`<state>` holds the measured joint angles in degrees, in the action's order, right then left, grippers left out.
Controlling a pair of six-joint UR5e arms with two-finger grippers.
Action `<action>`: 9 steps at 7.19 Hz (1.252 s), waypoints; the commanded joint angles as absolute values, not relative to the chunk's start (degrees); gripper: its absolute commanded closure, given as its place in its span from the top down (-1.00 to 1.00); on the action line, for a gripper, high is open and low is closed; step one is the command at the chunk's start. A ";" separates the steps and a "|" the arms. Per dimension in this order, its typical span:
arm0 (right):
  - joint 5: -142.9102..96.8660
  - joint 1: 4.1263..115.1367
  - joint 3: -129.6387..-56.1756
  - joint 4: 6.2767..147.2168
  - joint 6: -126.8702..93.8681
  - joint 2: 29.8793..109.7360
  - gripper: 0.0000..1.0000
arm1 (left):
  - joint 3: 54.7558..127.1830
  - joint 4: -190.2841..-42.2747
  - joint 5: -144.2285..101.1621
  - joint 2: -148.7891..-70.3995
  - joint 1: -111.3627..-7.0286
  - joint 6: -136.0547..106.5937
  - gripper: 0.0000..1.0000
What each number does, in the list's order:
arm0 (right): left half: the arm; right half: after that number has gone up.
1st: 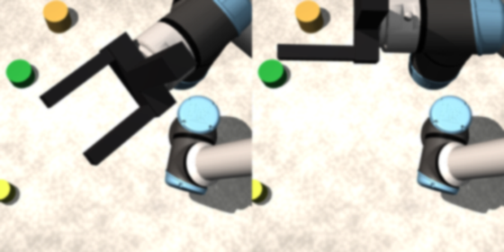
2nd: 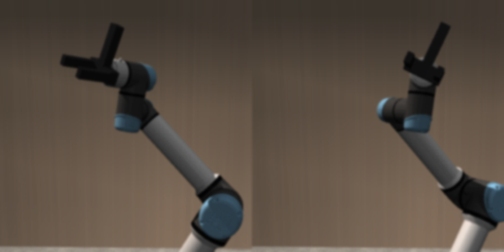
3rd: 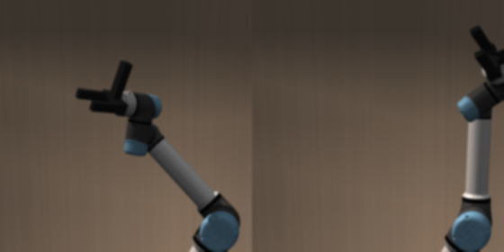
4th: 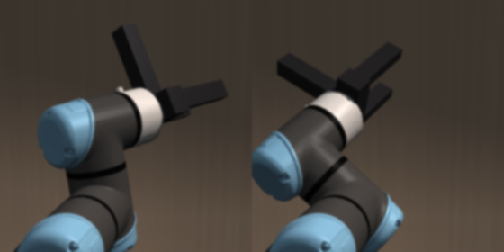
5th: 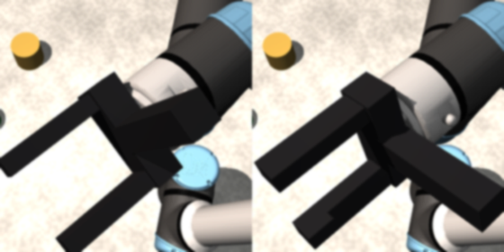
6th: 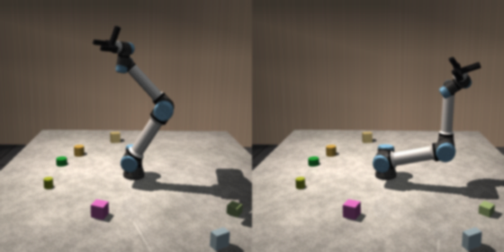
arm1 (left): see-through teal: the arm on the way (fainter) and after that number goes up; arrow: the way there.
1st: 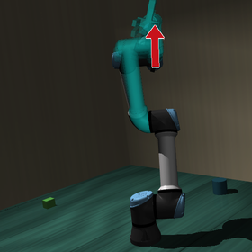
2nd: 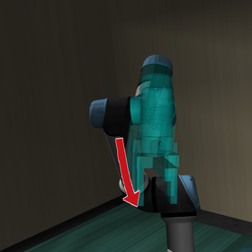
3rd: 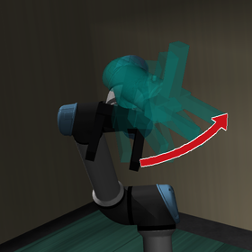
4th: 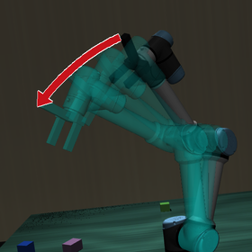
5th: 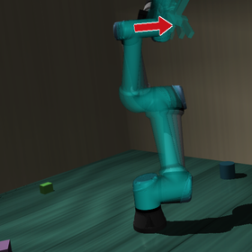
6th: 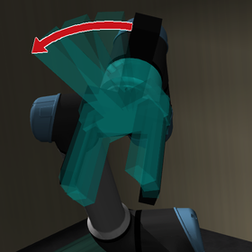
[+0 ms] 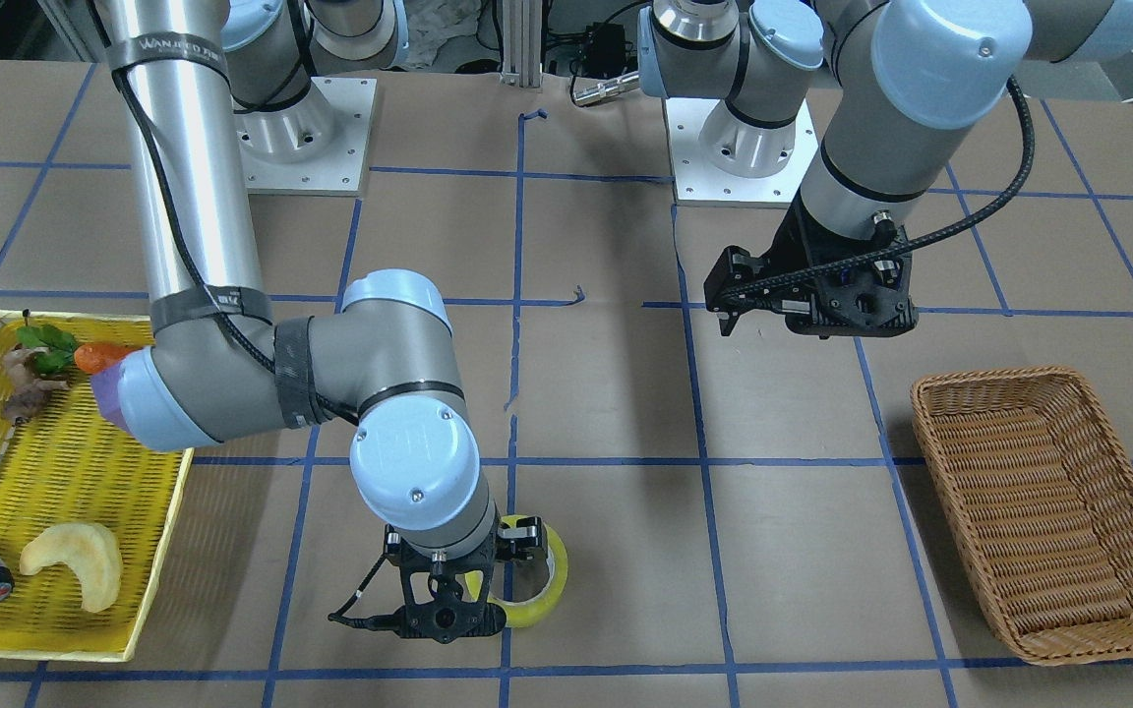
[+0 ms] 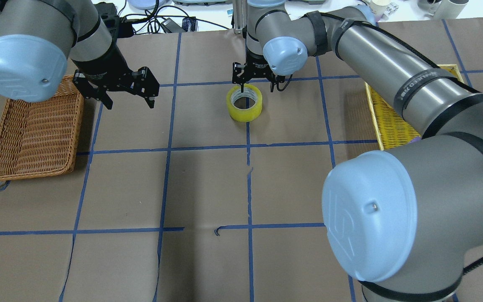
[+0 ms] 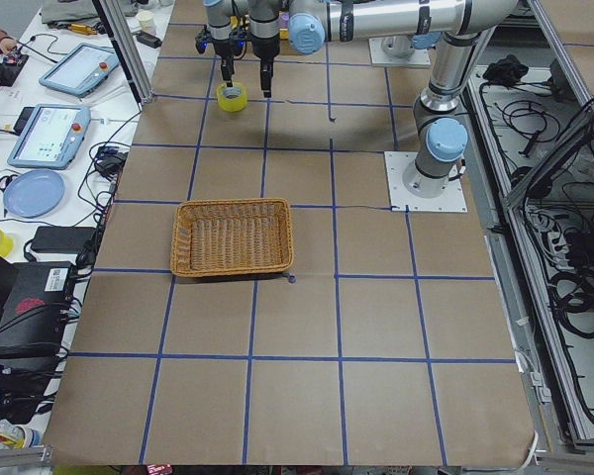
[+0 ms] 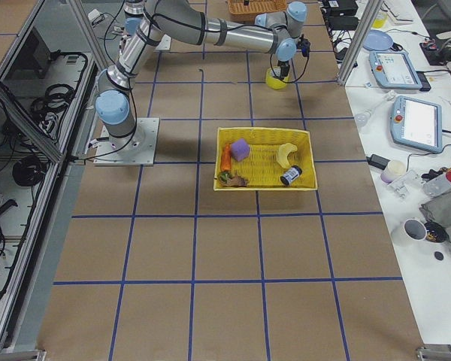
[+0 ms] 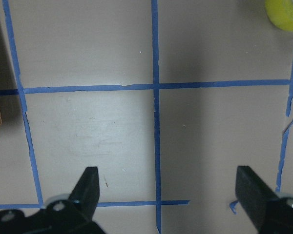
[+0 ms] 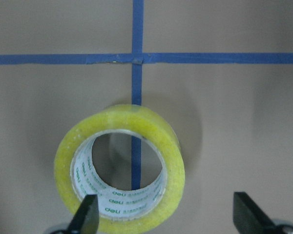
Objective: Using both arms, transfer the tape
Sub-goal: 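Release the tape roll on the table and raise the right gripper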
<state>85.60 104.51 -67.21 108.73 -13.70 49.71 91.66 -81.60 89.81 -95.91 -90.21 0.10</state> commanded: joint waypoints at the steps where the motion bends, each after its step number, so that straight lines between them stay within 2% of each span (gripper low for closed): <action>1: 86.48 104.24 -71.78 106.19 -13.19 58.40 1.00 | 91.06 -74.92 87.55 -97.20 -90.70 -1.31 1.00; 4: 89.91 99.60 -74.53 91.71 -10.12 71.32 1.00 | 86.42 -74.62 86.04 -100.53 -92.80 -1.32 1.00; 6: 89.56 95.46 -80.82 88.33 -1.80 80.72 1.00 | 84.03 -73.23 86.04 -104.65 -95.70 -1.49 1.00; 7: 90.08 95.28 -83.64 88.59 0.77 83.73 1.00 | 83.94 -68.69 85.96 -107.64 -97.63 -2.97 1.00; 9: 91.49 95.10 -84.20 88.51 1.23 85.60 1.00 | 83.85 -59.12 85.35 -114.57 -100.97 -7.80 1.00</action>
